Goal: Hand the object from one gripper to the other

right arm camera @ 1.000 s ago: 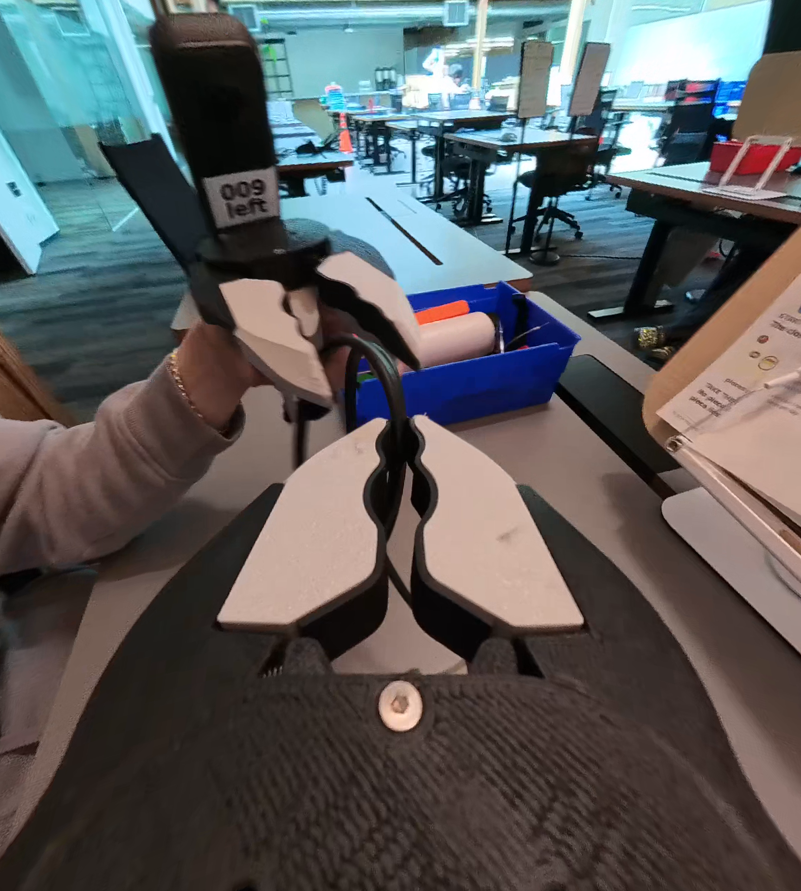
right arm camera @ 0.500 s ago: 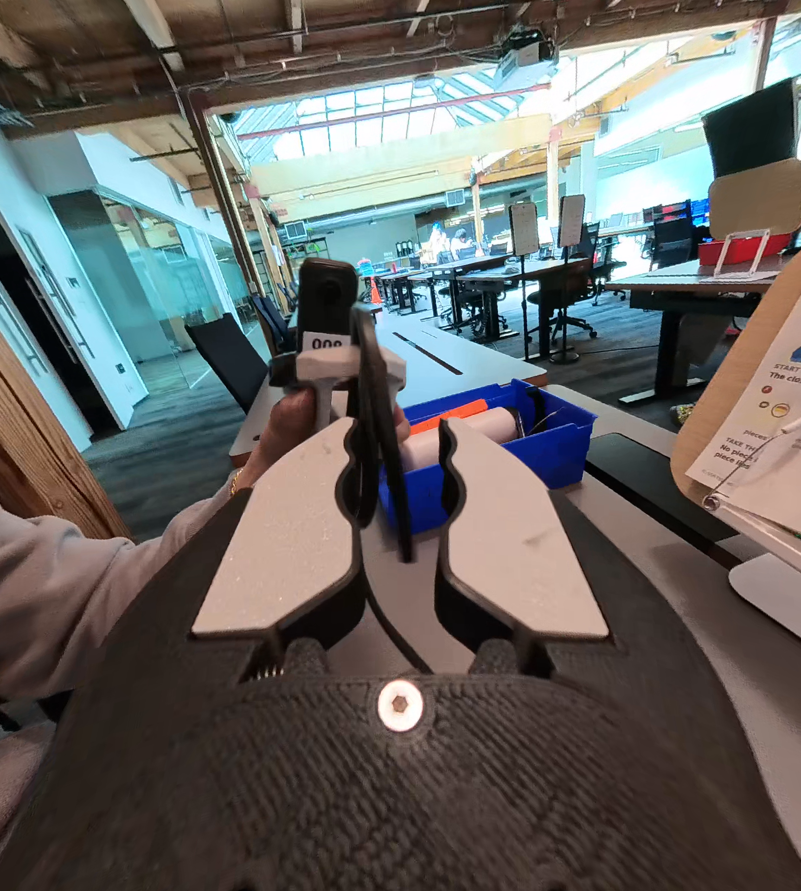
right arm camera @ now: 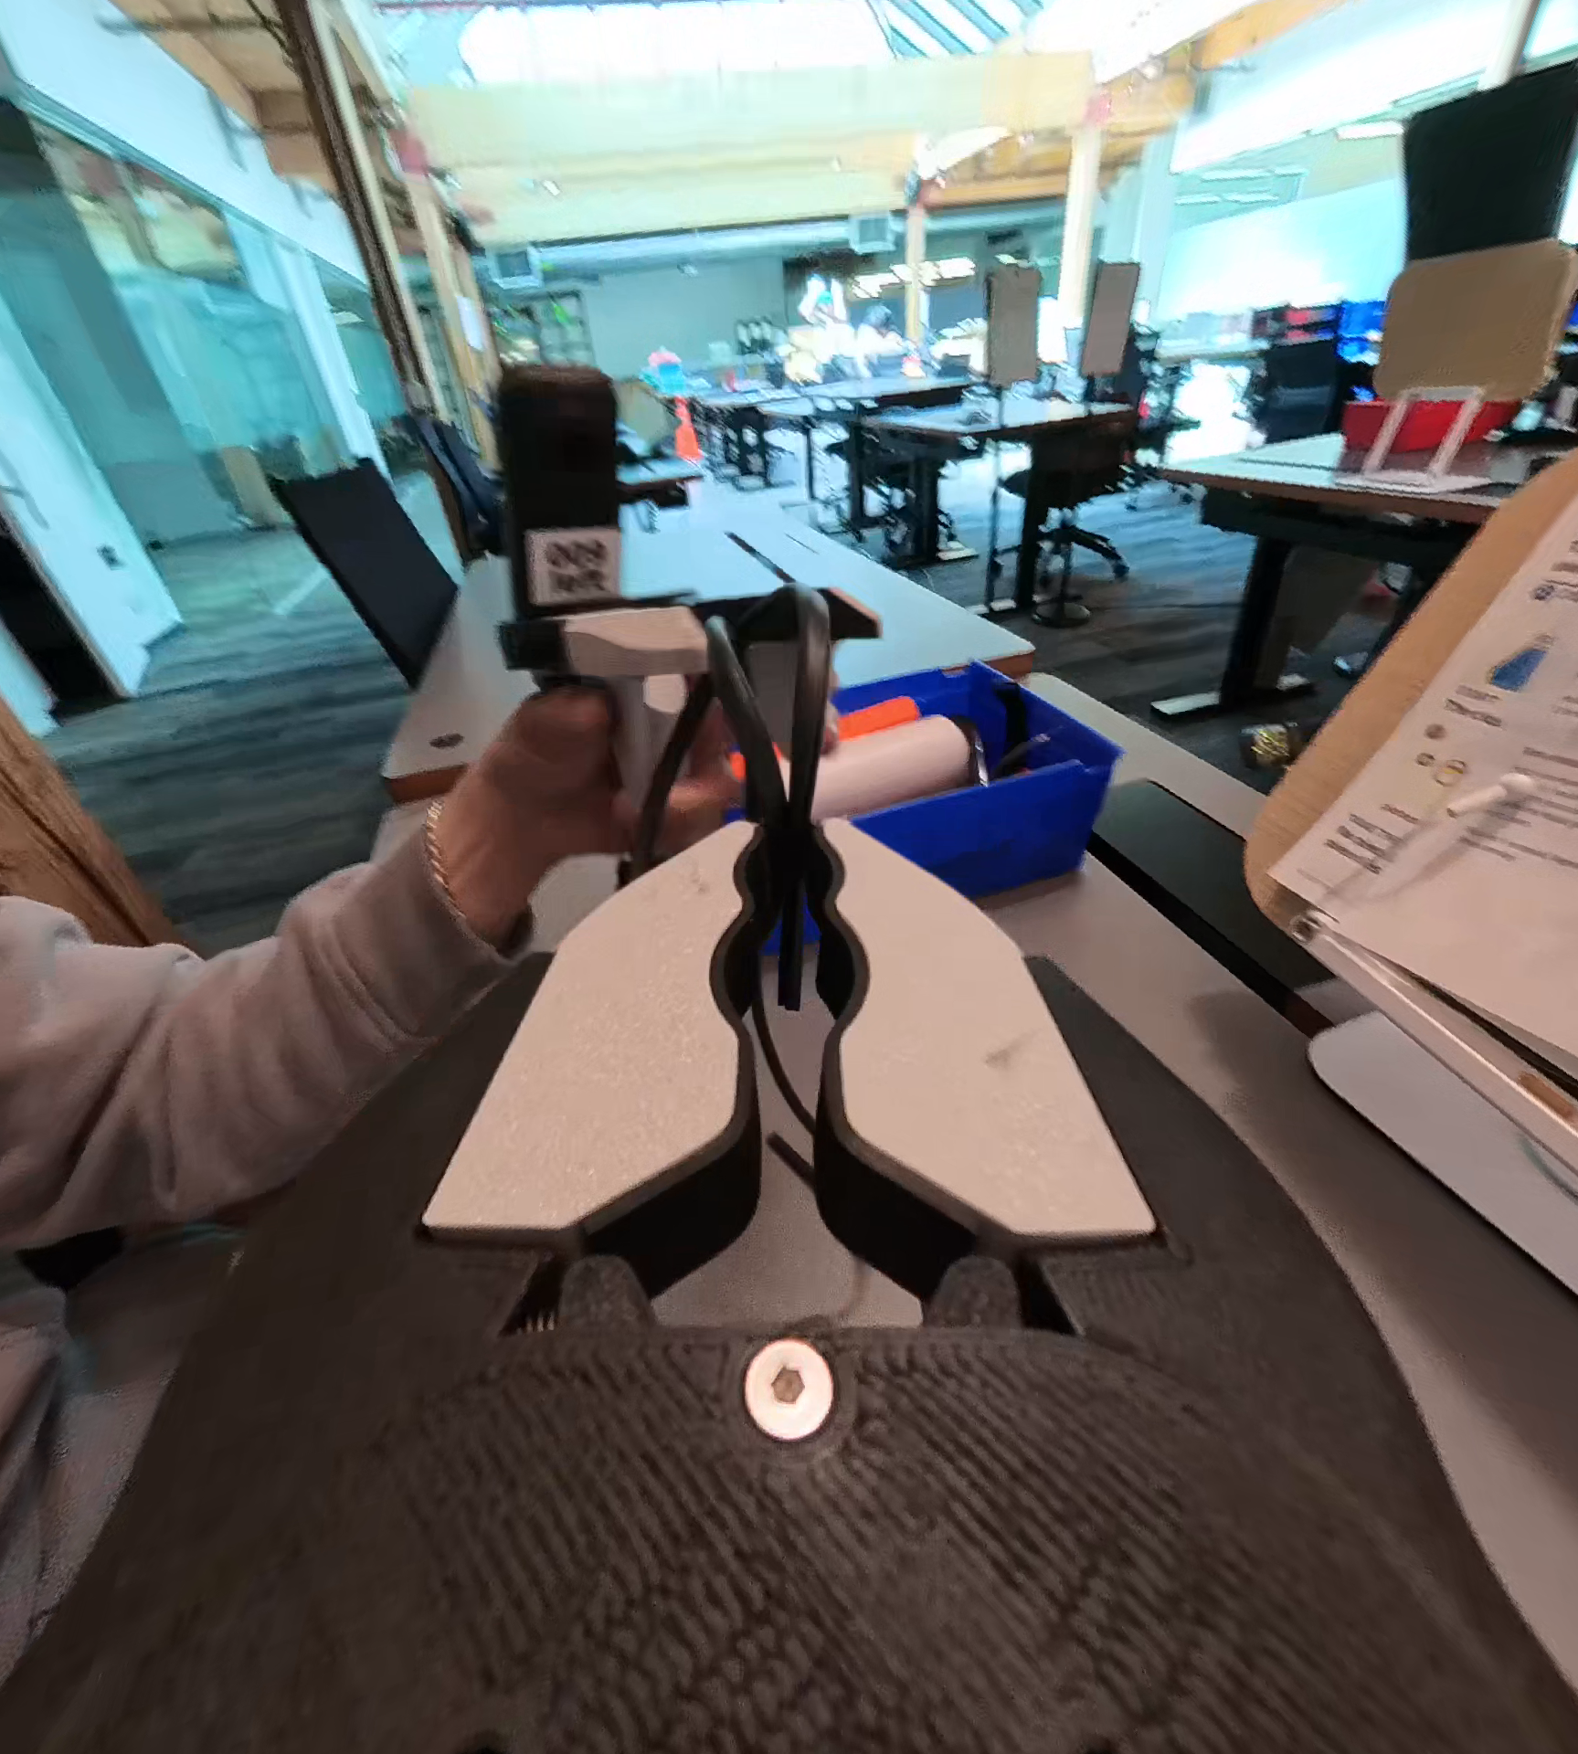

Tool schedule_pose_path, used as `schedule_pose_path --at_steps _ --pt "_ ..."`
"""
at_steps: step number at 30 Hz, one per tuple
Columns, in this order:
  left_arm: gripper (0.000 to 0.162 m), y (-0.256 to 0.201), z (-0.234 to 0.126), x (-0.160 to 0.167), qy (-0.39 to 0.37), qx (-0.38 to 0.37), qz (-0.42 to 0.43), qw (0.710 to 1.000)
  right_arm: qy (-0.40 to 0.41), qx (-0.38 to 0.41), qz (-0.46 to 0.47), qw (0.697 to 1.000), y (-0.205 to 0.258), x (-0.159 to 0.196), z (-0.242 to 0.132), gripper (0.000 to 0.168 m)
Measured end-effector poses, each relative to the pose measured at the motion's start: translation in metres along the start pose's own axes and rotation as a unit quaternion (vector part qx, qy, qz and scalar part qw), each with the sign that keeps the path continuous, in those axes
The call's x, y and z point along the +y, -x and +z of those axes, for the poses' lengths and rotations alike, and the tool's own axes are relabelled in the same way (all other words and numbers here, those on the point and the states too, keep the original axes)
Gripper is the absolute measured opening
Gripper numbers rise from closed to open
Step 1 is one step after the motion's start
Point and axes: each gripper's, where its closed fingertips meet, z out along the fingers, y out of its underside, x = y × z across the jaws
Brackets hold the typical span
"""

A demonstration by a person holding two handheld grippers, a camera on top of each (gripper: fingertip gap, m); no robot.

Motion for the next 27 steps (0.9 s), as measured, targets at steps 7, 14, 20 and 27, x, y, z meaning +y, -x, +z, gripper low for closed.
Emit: schedule_pose_path --at_steps 7,14,20,27 --pt "0.058 -0.037 -0.001 0.024 0.135 0.016 0.207 0.969 0.107 -0.002 -0.029 0.994 0.014 0.024 -0.007 0.007" --pt "0.009 -0.037 0.019 0.05 0.209 -0.013 0.271 0.939 0.122 -0.009 -0.058 0.991 0.023 0.027 0.006 0.008" --pt "0.001 -0.02 0.024 0.019 0.112 -0.063 0.13 0.983 0.035 0.003 -0.045 0.998 0.018 0.006 0.008 0.035" --pt "0.001 -0.003 0.007 -0.024 -0.054 -0.081 -0.041 0.994 0.095 -0.096 -0.011 0.991 0.036 0.042 0.038 0.05"
